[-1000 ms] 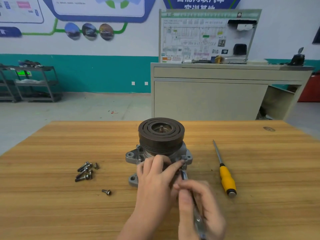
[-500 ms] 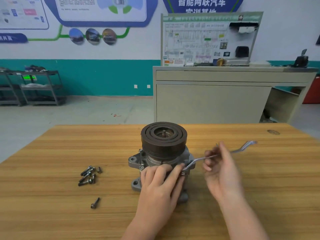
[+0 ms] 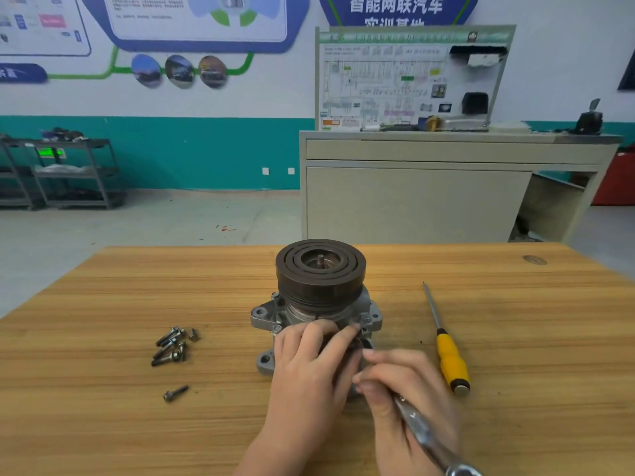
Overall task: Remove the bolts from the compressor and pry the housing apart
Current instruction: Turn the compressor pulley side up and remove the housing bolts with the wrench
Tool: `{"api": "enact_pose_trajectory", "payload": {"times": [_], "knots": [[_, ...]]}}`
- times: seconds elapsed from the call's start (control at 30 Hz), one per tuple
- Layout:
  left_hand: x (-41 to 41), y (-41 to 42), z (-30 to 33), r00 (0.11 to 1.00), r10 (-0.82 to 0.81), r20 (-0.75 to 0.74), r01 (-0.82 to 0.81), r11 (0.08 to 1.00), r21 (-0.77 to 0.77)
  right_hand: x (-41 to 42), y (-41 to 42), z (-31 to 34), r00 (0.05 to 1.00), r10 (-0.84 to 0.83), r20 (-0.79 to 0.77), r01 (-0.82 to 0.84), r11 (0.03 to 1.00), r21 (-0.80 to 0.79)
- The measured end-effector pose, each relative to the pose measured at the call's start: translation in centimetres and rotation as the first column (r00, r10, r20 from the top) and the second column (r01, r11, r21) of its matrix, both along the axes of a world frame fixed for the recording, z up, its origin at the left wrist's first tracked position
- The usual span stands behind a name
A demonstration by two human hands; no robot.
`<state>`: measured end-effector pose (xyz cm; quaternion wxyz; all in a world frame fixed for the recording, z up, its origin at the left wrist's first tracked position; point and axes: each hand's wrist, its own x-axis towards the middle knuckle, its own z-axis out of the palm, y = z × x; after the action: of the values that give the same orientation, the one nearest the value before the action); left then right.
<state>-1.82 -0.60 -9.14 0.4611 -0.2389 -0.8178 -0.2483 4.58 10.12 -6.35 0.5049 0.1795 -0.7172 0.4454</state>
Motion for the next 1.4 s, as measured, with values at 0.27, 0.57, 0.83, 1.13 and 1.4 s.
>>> {"api": "enact_pose_trajectory", "payload": {"times": [0.27, 0.57, 0.83, 1.13, 1.4], "knots": [[0.2, 0.7, 0.5, 0.998, 0.057, 0.016, -0.058, 0.998, 0.036, -1.0, -2.8, -0.6, 0.997, 0.029, -0.075, -0.073, 0.714, -0.697], [0.3, 1.2, 0.7, 0.996, 0.089, 0.015, -0.089, 0.995, 0.04, -9.3, 4.2, 2.7, 0.674, 0.696, 0.248, 0.048, 0.293, -0.955], [0.5, 0.7, 0.6, 0.998, 0.055, 0.04, -0.056, 0.998, 0.031, -5.3, 4.0, 1.5, 0.884, 0.461, 0.075, -0.259, 0.617, -0.743], [0.5, 1.0, 0.8, 0.991, 0.117, 0.067, -0.117, 0.993, 0.006, -0.7, -1.2, -2.0, 0.988, -0.074, -0.139, 0.064, 0.995, -0.079], [0.3, 1.4, 0.7, 0.989, 0.149, -0.011, -0.149, 0.989, -0.024, -6.6, 2.5, 0.8, 0.89, 0.424, 0.167, -0.012, 0.387, -0.922]]}}
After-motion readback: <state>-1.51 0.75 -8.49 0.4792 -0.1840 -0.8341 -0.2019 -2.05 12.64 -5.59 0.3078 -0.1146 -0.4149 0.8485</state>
